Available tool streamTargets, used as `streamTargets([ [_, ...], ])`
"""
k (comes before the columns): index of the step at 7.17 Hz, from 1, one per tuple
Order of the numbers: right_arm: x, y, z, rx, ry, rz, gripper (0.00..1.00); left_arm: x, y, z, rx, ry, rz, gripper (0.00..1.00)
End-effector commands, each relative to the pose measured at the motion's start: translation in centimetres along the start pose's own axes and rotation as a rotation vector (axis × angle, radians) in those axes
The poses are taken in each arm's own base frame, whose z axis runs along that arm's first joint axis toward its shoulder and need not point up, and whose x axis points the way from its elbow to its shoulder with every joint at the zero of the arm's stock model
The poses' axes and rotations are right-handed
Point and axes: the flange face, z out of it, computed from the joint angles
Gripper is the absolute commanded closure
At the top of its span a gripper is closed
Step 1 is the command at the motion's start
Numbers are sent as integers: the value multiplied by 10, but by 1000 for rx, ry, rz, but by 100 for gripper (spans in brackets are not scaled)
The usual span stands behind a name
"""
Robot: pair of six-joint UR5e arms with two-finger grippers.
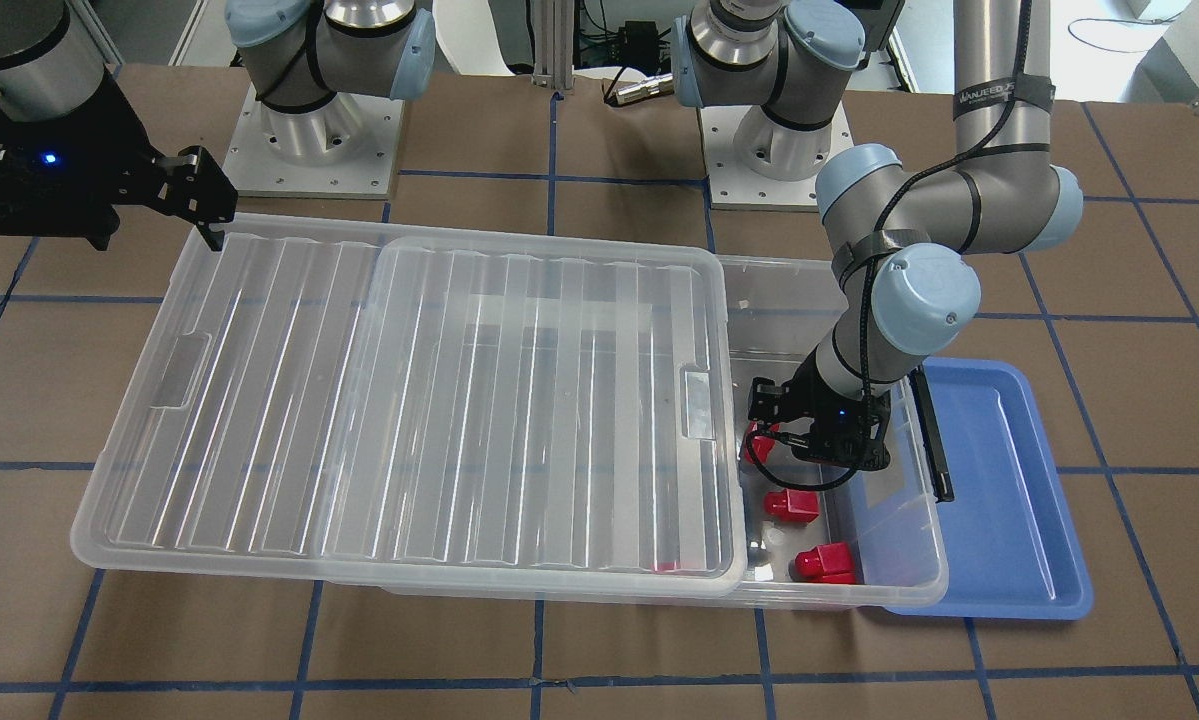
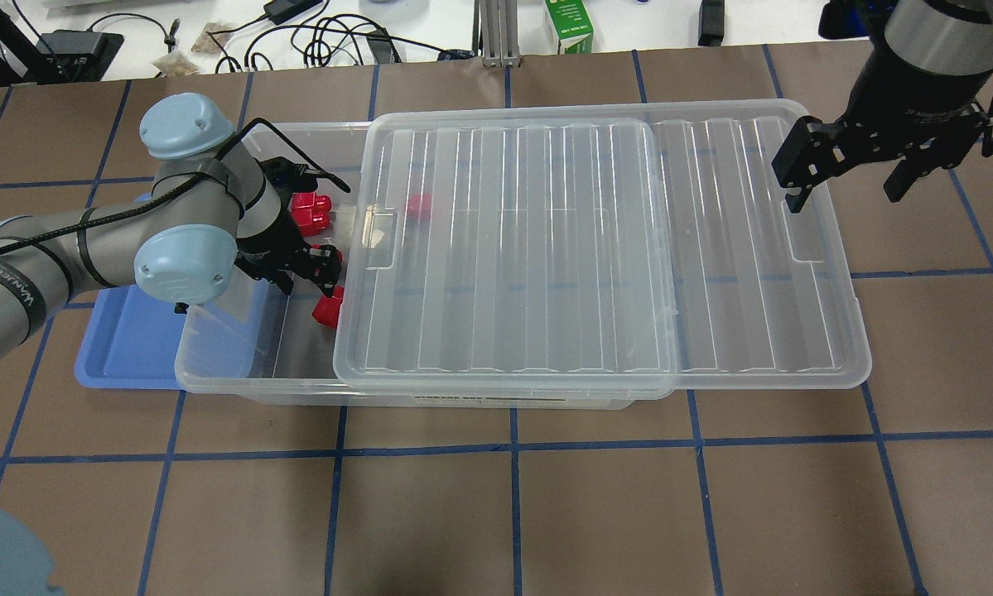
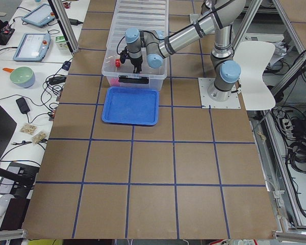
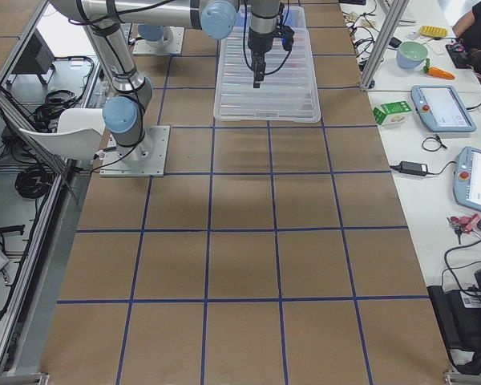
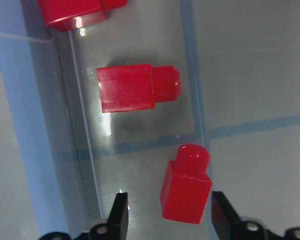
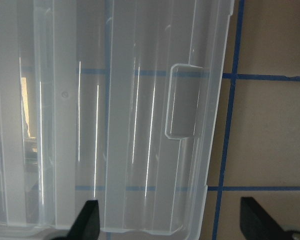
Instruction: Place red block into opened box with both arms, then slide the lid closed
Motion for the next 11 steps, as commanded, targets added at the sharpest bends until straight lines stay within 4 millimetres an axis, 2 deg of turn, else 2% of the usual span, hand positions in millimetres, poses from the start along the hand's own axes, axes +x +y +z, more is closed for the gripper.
streamTargets([
  [1, 0, 0, -1, 5, 1, 0, 0, -1, -2, -23, 45, -9, -3, 21],
  [3, 0, 0, -1, 6, 4, 2, 0, 1, -12, -73, 54, -19, 3, 11],
  [5, 0, -1, 2, -6, 1, 0, 0, 10, -9, -139, 49, -18, -9, 8],
  [6, 1, -1, 2, -8, 11, -11, 0, 16, -5, -171, 70, -20, -46, 0],
  [8, 1, 0, -1, 1, 6, 5, 0, 60, 21, -234, 138, -41, -42, 0],
  [9, 8, -6, 3, 5, 2, 0, 0, 70, 34, -259, 131, -60, -28, 0],
  [10, 15, -13, 14, -16, -2, 11, 0, 73, 49, -278, 131, -66, -28, 0],
  [11, 30, -18, 15, -7, 3, 39, 0, 74, 57, -280, 138, -65, -26, 0],
])
